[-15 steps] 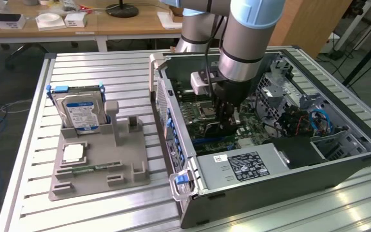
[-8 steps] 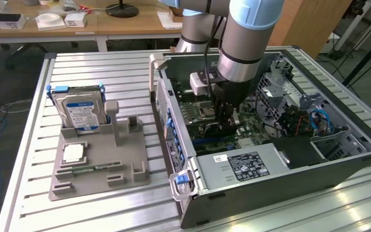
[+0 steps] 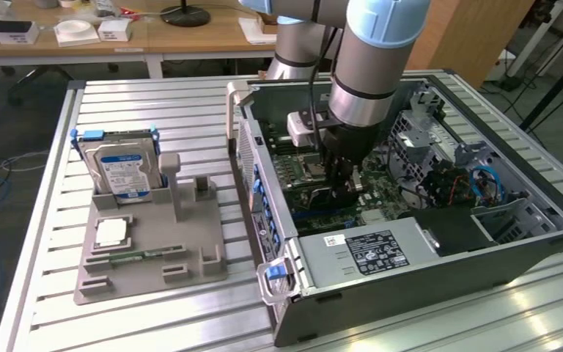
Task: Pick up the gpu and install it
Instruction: 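Insert the gpu into the slot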
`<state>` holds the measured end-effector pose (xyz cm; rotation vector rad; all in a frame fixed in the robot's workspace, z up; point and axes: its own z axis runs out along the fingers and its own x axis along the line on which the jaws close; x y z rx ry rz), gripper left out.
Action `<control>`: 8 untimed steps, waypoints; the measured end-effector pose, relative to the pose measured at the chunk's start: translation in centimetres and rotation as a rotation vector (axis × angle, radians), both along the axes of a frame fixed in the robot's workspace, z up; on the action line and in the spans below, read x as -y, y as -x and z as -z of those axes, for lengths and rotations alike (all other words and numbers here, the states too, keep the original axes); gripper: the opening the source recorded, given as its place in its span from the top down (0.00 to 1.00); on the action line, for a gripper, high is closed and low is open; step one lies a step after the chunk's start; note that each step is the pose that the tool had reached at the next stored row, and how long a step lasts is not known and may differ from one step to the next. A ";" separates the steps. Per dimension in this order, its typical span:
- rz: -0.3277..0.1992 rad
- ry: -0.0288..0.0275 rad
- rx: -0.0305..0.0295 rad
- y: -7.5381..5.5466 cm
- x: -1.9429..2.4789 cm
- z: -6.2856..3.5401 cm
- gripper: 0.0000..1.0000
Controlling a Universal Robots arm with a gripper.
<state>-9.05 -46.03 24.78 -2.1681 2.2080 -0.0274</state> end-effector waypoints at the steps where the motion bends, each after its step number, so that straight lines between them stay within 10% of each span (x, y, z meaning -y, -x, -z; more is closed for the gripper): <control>1: 0.000 0.0000 0.0001 0.0 0.00 0.04 0.74; 8: 0.000 0.0004 0.0007 0.1 0.00 0.35 0.74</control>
